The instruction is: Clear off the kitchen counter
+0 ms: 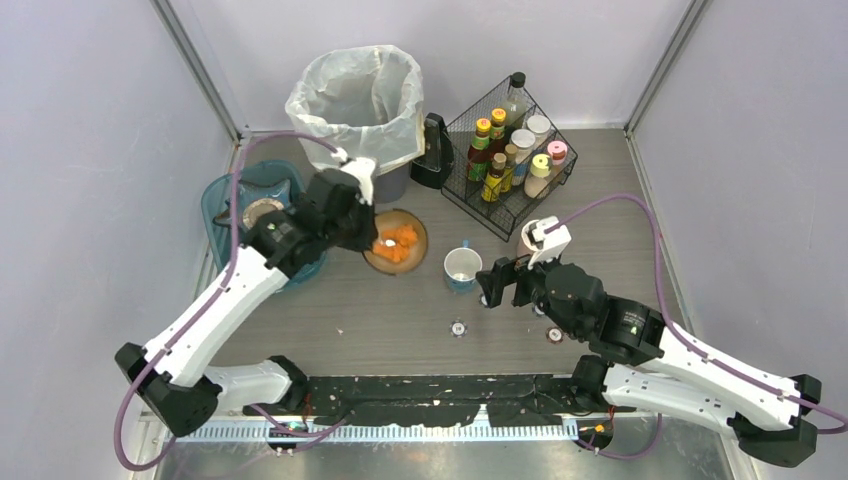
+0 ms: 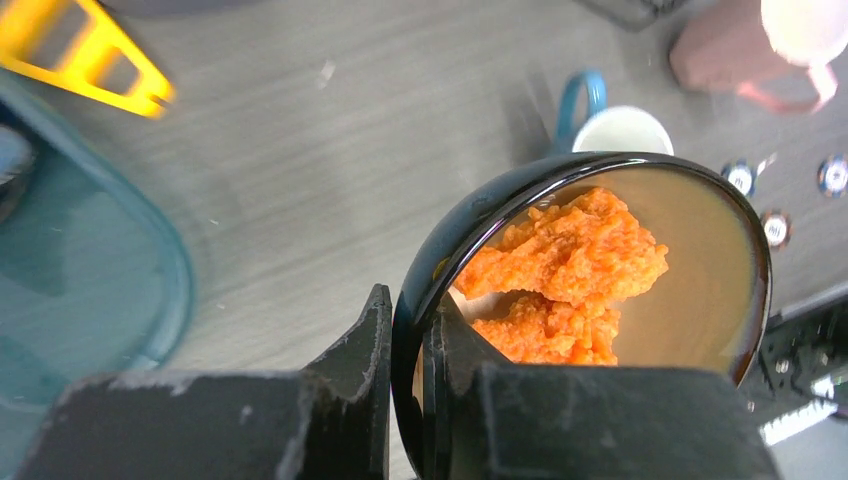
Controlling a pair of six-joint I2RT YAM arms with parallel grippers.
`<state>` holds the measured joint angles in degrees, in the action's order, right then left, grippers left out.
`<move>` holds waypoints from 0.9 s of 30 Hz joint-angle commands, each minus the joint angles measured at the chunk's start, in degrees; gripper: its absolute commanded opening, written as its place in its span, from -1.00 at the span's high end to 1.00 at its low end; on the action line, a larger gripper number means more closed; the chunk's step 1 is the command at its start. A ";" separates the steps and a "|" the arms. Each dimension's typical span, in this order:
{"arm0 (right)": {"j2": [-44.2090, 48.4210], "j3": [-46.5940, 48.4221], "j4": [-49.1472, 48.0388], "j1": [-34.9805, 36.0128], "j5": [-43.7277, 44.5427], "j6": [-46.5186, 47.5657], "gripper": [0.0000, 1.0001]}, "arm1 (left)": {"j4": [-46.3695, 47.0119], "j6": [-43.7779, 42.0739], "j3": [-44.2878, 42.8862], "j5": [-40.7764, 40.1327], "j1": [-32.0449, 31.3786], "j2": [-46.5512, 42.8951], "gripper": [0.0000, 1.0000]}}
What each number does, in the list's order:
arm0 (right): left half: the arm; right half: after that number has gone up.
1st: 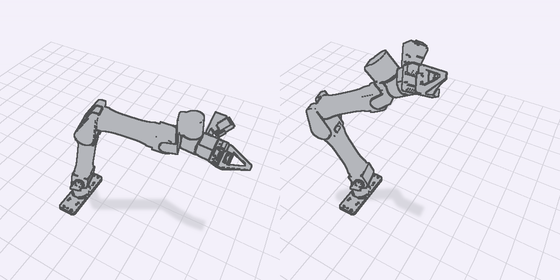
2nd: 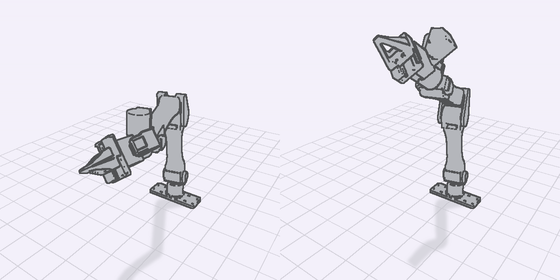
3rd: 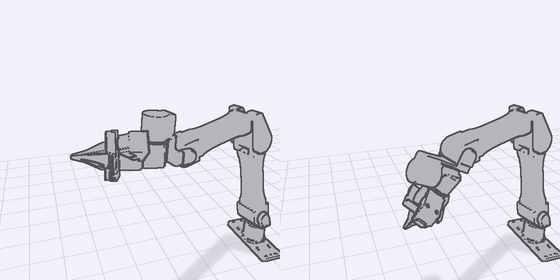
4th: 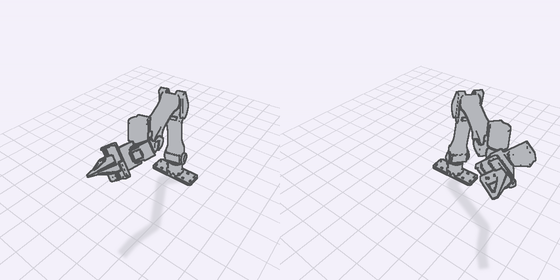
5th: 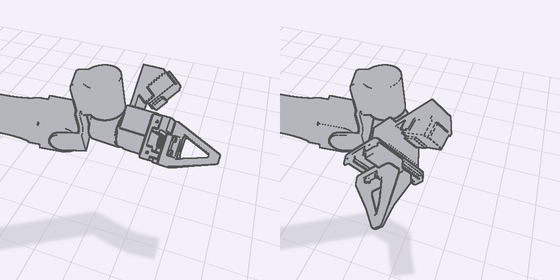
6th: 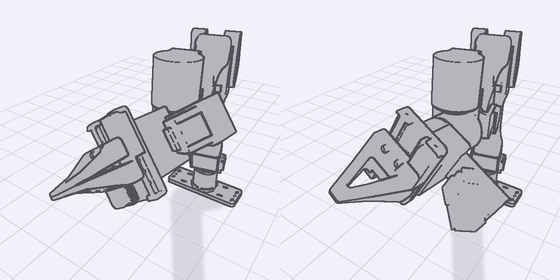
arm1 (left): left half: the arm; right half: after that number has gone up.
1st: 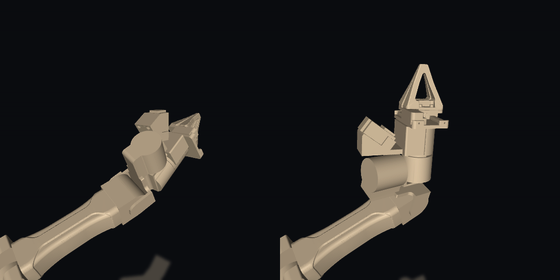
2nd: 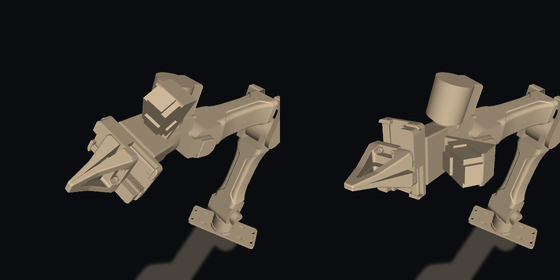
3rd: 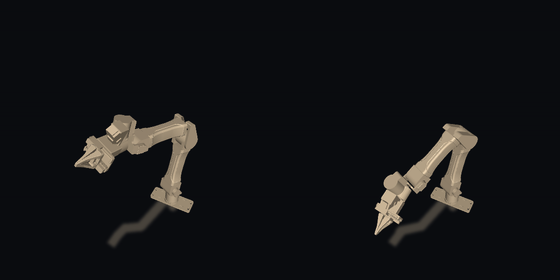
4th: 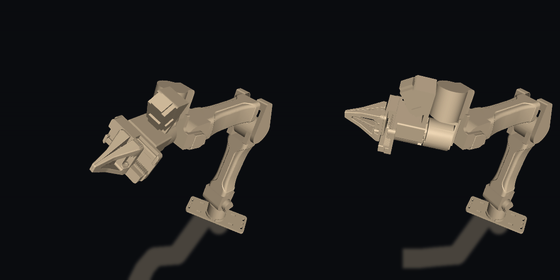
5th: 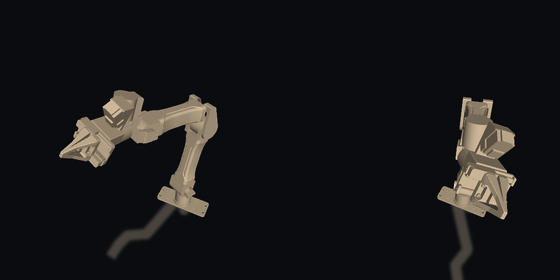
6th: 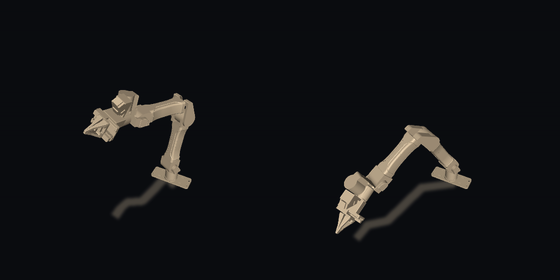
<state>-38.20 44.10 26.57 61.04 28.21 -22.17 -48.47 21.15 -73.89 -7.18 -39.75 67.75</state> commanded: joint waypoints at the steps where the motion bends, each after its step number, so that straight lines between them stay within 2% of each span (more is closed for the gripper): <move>1: 0.89 -1.01 -2.24 0.28 5.17 0.89 -0.94 | -1.09 -2.29 -12.50 0.23 6.14 -0.65 1.00; 11: -0.83 -1.14 -1.59 0.32 6.40 2.67 -0.93 | -5.14 -3.69 -41.27 0.19 21.97 13.16 1.00; 18: -2.97 -0.80 -1.12 0.36 8.01 4.33 -0.92 | -0.93 -2.63 -55.81 -3.45 27.88 25.46 1.00; 21: -3.94 -0.76 -0.99 0.28 8.38 4.40 -0.92 | 3.42 -2.71 -59.24 -6.40 28.87 29.94 1.00; 27: -6.29 -0.45 -0.85 0.27 8.49 4.86 -0.91 | 21.73 -8.58 -56.75 -13.79 29.02 36.06 1.00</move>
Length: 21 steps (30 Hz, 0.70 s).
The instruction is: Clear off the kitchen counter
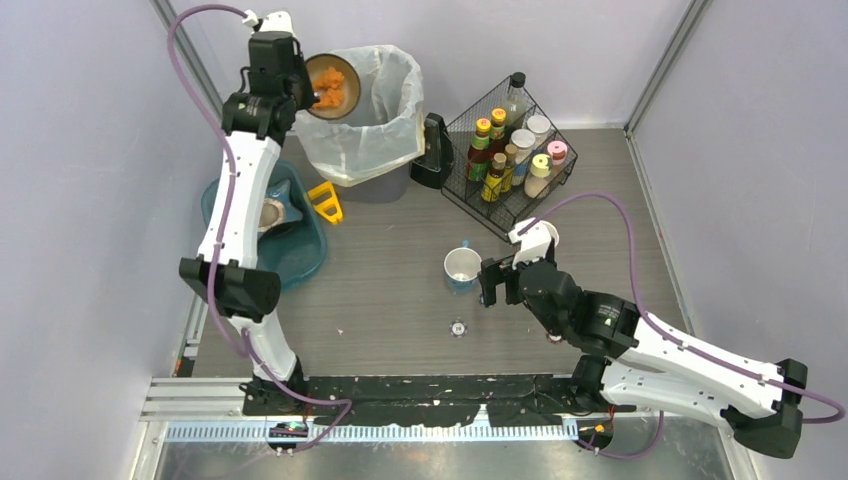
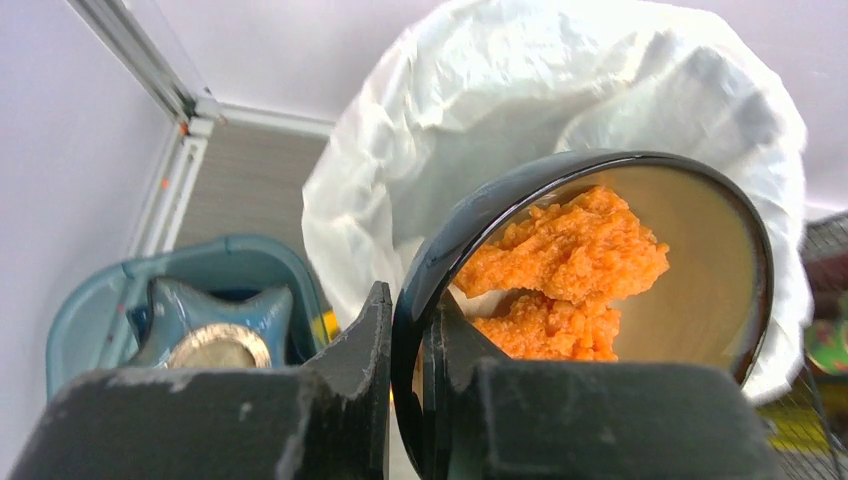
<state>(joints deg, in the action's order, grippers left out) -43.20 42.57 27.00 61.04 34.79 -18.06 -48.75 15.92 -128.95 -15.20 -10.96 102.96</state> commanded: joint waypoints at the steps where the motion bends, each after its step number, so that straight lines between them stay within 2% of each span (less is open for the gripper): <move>1: -1.67 1.26 -1.22 0.23 1.93 1.01 -0.91 | 23.68 -4.61 -1.86 -6.77 0.24 2.00 1.00; 5: -4.02 2.27 -0.36 0.16 2.86 2.11 -0.91 | 36.79 -13.82 -0.44 -9.95 -0.58 5.88 1.00; 11: -6.16 2.57 -0.07 0.17 4.44 3.78 -0.91 | 63.18 -50.27 4.67 -16.97 -6.64 11.50 1.00; 12: -6.31 2.59 -0.10 0.21 4.52 3.99 -0.90 | 66.10 -53.78 6.16 -16.82 -7.17 11.61 1.00; 18: -6.10 1.87 -0.12 0.20 4.90 4.34 -0.91 | 72.68 -69.76 10.37 -16.75 -8.90 13.31 1.00; 21: -5.76 1.66 -0.19 0.14 4.95 4.31 -0.91 | 74.33 -75.12 12.35 -16.56 -9.52 13.41 1.00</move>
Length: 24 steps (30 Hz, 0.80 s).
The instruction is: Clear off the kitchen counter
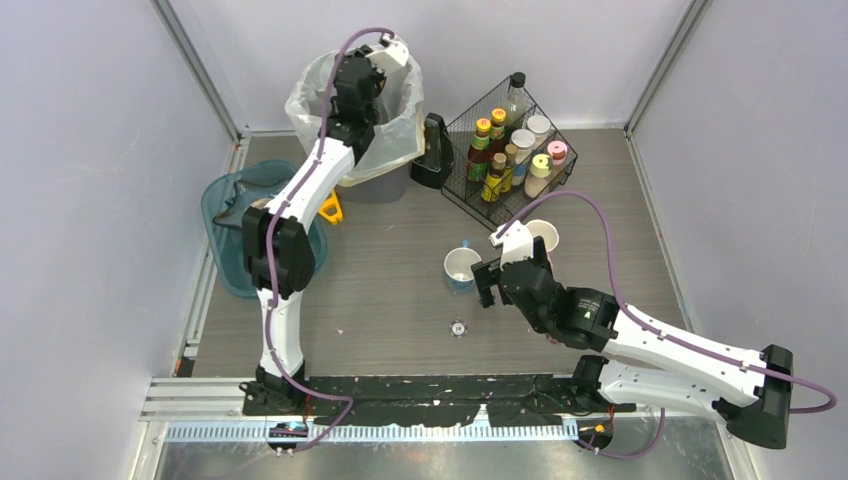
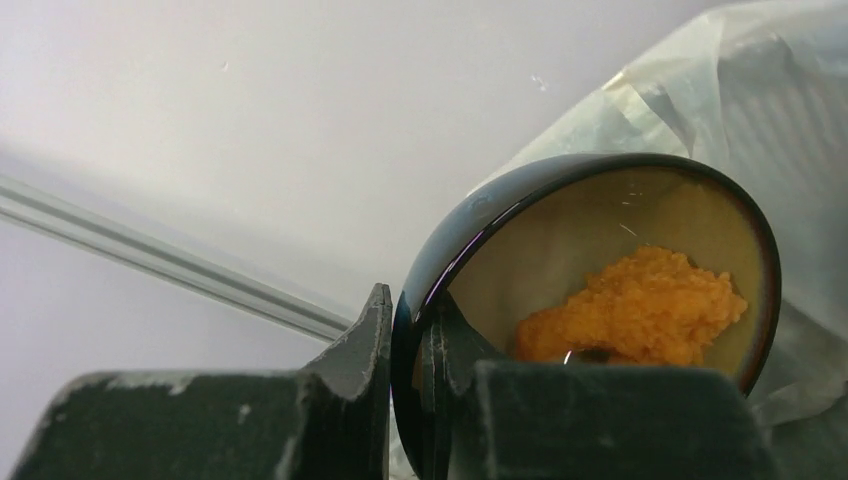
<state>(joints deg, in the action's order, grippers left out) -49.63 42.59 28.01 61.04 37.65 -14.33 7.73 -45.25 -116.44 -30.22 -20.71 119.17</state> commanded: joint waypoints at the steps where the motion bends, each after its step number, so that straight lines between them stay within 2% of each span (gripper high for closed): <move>1: 0.76 1.60 -1.20 0.14 2.13 0.45 -0.90 | 18.22 -15.33 0.18 -1.74 0.19 -2.92 1.00; 7: 1.08 1.47 -1.21 0.14 1.88 0.19 -0.91 | 21.12 -22.52 2.65 -2.13 -0.38 -4.04 1.00; 15: 2.08 1.19 -1.13 0.14 1.44 -0.49 -0.91 | 24.18 -27.24 4.99 -3.05 -1.03 -5.64 1.00; 21: 2.90 0.84 -1.04 0.07 1.23 -0.74 -0.91 | 21.52 -21.91 3.04 -6.05 -0.93 -7.31 1.00; 24: 3.42 0.88 -0.84 0.12 1.13 -0.97 -0.90 | 17.03 -16.12 0.23 -7.76 -0.83 -8.85 1.00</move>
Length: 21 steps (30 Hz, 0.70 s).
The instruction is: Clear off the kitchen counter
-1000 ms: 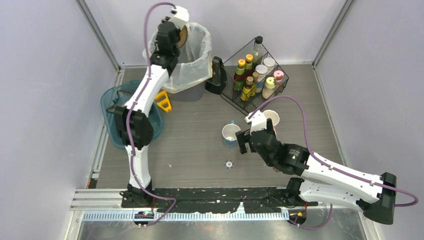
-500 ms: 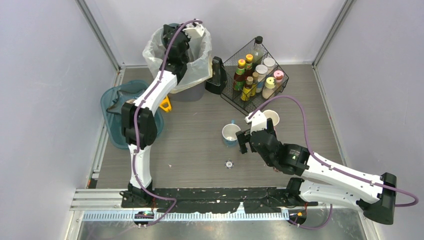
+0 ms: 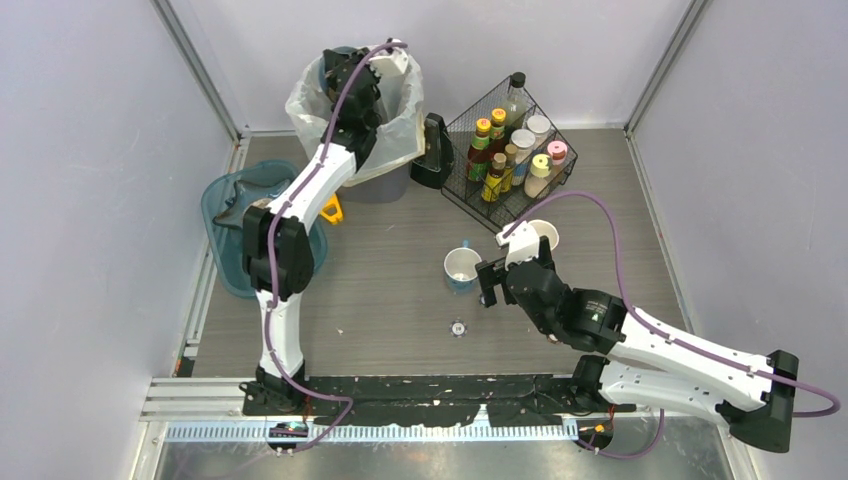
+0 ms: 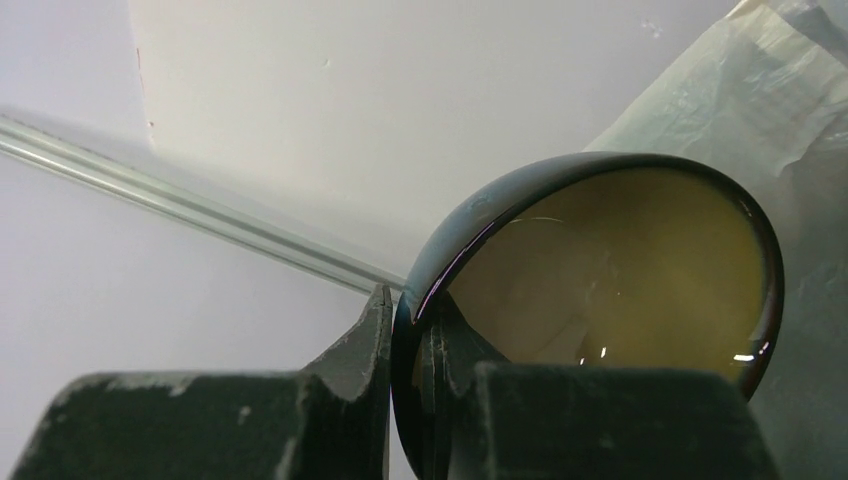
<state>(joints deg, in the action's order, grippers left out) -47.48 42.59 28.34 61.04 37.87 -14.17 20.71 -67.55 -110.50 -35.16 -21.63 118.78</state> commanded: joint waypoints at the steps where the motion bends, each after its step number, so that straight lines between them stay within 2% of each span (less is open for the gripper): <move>1: 1.44 0.90 -1.00 0.13 0.90 -1.30 -0.90 | 1.93 8.57 -6.58 -3.22 0.17 -9.15 1.00; 6: 3.89 0.07 -0.47 0.13 0.85 -1.96 -0.91 | -7.80 18.47 -8.92 -5.21 1.00 -13.38 1.00; 12: 7.51 -1.16 -0.30 0.14 1.79 -2.11 -0.90 | -25.70 34.44 -8.94 -4.92 3.63 -20.35 1.00; 17: 8.97 -1.43 -0.30 0.13 1.81 -2.30 -0.91 | -41.53 48.97 -5.05 -0.36 7.72 -29.07 1.00; 21: 9.31 -1.46 -0.46 0.13 1.65 -2.34 -0.90 | -53.95 61.26 -0.79 6.83 12.02 -35.52 1.00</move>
<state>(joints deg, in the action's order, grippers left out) -38.89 41.21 28.99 61.04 38.11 -15.44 -21.34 -22.72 -113.69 -35.42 -12.91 91.15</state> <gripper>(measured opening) 0.954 0.097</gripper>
